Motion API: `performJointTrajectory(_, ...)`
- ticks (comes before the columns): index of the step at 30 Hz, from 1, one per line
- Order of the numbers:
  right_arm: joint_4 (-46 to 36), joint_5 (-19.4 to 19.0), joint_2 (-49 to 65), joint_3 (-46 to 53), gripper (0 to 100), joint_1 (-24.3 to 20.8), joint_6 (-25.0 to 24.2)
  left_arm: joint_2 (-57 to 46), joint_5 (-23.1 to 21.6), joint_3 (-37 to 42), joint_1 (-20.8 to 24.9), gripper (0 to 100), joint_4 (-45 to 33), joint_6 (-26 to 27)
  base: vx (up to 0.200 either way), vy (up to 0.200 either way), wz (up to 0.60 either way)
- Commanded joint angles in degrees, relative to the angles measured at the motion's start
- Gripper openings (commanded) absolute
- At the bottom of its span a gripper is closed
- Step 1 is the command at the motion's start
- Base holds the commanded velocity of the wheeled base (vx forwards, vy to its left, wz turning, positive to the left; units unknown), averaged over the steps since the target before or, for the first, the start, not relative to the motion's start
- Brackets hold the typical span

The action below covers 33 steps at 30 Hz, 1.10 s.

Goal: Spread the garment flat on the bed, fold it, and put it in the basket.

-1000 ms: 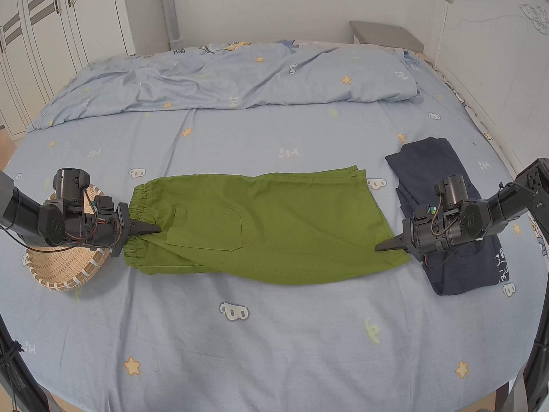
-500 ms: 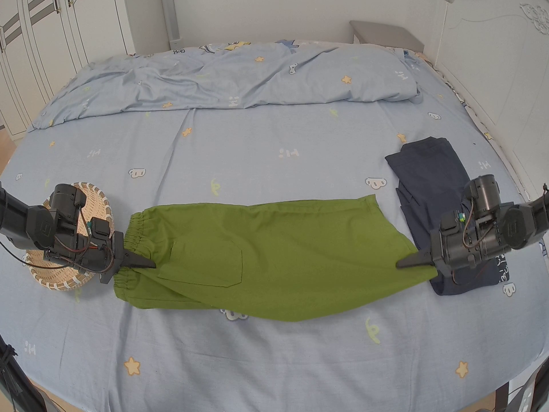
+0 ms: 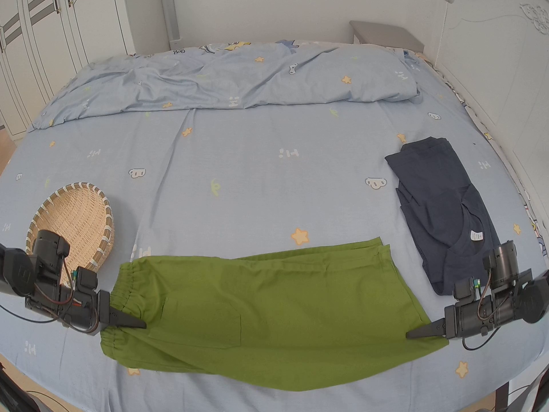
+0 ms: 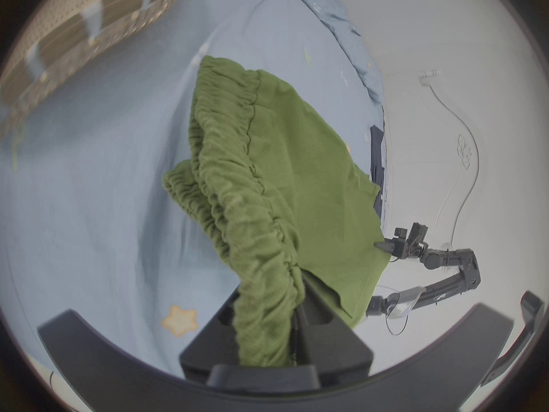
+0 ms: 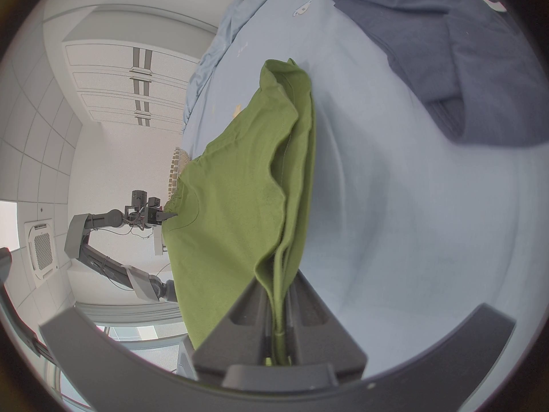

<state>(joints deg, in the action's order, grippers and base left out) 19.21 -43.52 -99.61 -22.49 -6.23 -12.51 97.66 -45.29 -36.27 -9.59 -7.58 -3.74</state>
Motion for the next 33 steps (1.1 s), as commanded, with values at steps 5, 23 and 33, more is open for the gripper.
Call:
performJointTrajectory(5, 3.3, -0.2, 0.2, 5.9, 0, -0.7, 0.2, -4.0, 0.0, 6.6, -3.1, 0, 1.0, 3.4, 0.0, 0.0, 0.0)
performJointTrajectory(23, 8.5, 0.2, 5.4, 3.6, 100, 1.5, -0.8, -9.2, 2.9, 8.4, -6.3, 0, 0.5, 10.9, 0.0, 0.0, 0.0)
performJointTrajectory(33, -1.3, 0.5, 17.3, -12.3, 100, 1.1, -9.3, -17.9, 15.2, 6.7, -6.1, 0, 0.5, 11.2, 0.0, 0.0, 0.0)
